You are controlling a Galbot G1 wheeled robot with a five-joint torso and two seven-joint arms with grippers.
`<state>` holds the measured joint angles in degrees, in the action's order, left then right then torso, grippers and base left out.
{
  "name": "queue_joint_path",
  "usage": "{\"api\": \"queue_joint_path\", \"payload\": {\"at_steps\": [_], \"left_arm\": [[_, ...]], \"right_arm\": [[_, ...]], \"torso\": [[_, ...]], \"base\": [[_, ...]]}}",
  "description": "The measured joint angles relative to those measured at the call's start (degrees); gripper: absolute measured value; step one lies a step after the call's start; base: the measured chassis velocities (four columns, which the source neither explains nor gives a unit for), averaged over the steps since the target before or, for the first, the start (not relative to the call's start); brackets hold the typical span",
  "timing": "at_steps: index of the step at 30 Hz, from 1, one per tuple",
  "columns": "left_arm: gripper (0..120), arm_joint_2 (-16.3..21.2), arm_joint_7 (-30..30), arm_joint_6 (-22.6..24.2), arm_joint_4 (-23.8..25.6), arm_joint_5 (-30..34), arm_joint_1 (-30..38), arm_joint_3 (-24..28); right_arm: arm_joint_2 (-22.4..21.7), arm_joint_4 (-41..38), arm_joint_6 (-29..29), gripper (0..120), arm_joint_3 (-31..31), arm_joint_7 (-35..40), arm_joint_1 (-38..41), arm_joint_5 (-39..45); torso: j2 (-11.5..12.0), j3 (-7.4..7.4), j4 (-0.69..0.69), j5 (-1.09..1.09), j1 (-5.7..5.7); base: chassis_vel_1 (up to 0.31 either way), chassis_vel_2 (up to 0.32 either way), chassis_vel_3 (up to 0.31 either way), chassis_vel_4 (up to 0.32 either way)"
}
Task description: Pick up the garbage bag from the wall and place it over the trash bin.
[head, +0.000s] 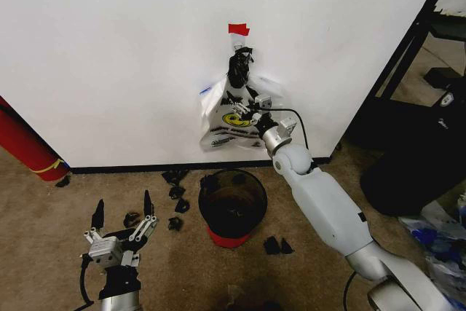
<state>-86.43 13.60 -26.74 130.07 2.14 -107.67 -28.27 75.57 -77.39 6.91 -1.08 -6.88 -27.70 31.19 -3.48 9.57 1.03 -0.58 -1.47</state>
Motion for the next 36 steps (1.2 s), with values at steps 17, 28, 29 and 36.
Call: {"api": "queue_joint_path", "payload": {"at_steps": [17, 28, 29, 36], "left_arm": [[100, -0.02, -0.04, 0.01, -0.36, 0.00, -0.05, 0.26], [100, 0.75, -0.05, -0.57, 0.07, 0.02, -0.92, 0.06], [100, 0.75, -0.05, -0.57, 0.07, 0.02, -0.92, 0.06], [100, 0.88, -0.03, -0.60, 0.11, 0.65, -0.51, -0.36]], "right_arm": [[0.37, 0.17, -0.11, 39, -0.54, 0.97, 0.17, 0.49], [0.65, 0.82, -0.46, 2, -0.54, 3.05, 0.83, 1.08], [0.65, 0.82, -0.46, 2, -0.54, 3.05, 0.83, 1.08], [0.19, 0.05, -0.91, 0, -0.32, 3.90, 0.80, 2.26]], "torso": [[0.00, 0.00, 0.01, 0.00, 0.00], [0.00, 0.00, 0.01, 0.00, 0.00], [0.00, 0.00, 0.01, 0.00, 0.00], [0.00, 0.00, 0.01, 0.00, 0.00]], "base": [[0.000, 0.000, 0.000, 0.000], [0.000, 0.000, 0.000, 0.000], [0.000, 0.000, 0.000, 0.000], [0.000, 0.000, 0.000, 0.000]]}}
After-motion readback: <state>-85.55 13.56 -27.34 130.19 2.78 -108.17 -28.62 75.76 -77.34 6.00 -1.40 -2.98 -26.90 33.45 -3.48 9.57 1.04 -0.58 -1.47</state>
